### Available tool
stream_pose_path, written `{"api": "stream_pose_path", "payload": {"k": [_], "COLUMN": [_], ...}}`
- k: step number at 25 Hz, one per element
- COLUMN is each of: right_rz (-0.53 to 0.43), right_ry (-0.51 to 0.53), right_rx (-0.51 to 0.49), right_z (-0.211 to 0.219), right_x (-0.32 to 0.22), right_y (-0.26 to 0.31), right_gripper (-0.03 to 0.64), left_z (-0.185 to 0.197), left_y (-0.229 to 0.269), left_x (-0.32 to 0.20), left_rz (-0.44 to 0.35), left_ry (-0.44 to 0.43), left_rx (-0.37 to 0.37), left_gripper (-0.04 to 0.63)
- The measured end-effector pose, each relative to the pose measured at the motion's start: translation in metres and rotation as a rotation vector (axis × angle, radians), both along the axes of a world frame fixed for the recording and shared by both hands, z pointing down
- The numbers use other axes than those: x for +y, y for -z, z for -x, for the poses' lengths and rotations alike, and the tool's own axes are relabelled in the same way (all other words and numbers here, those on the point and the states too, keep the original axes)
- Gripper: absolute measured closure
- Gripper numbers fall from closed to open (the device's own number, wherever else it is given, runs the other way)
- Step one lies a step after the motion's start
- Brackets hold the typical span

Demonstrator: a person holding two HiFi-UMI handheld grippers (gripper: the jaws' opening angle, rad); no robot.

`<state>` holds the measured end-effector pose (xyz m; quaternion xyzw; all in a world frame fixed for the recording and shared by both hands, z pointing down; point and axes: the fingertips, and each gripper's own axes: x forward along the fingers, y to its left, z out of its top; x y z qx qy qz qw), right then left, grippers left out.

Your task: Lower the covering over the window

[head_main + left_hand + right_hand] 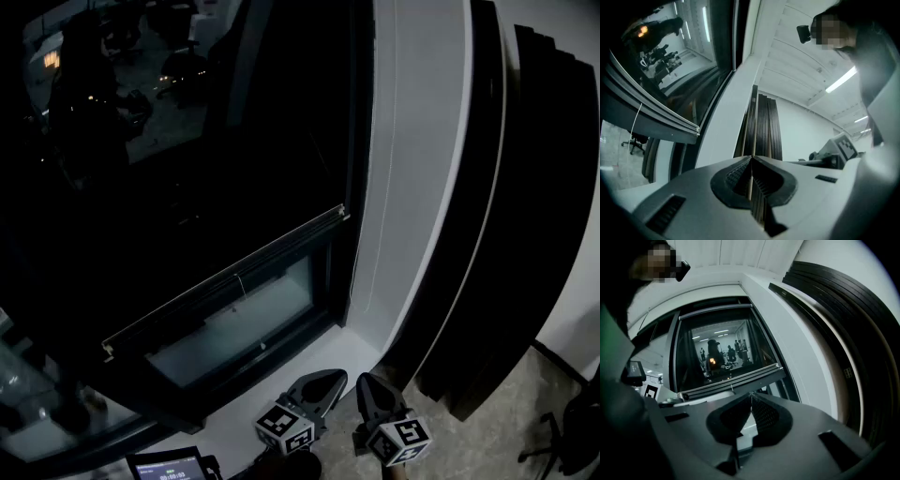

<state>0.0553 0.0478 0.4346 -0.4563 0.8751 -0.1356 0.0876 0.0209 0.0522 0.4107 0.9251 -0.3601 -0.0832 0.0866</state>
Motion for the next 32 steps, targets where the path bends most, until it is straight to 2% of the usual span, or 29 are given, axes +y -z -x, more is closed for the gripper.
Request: {"api": "stream_pose_path", "payload": {"k": [3, 8, 14, 19, 25, 28, 32], "right_rz": [-0.003, 0.010, -0.057, -0.072, -0.146, -0.166, -0.205], "right_ry": [-0.003, -0.020, -0.093, -0.093, -0.066, -0.048, -0.028], "right_rx": [0.038, 0.029, 0.148, 0.115, 0.173, 0.208, 0.250], "right_z": [0.011, 0.032, 0.031, 0.020, 0.007, 0.005, 0.002], "right_x": [-0.034, -0.084, -0.133, -0.184, -0.268, -0.315, -0.376], "right_y": [-0.008, 0.003, 0.014, 0.033, 0.072, 0.089, 0.113], "right_gripper": [0.606, 0.606, 0.606, 0.604, 0.601, 0.545, 0.535], "left_z": [0.012, 0.028, 0.043, 0.043, 0.041, 0.044, 0.043], "left_y": [-0.003, -0.009, -0.017, -0.025, -0.026, -0.024, -0.014], "left_x": [-0.032, -0.081, -0.127, -0.157, -0.201, -0.229, -0.263], "left_rz": [0.004, 0.024, 0.053, 0.079, 0.083, 0.079, 0.062], "left_ry": [-0.019, -0.063, -0.078, -0.081, -0.031, 0.006, 0.066], "left_rx": [-0.007, -0.008, -0.020, -0.014, 0.000, 0.006, 0.020], "left_gripper": [0.592, 0.594, 0.594, 0.594, 0.593, 0.594, 0.594]}}
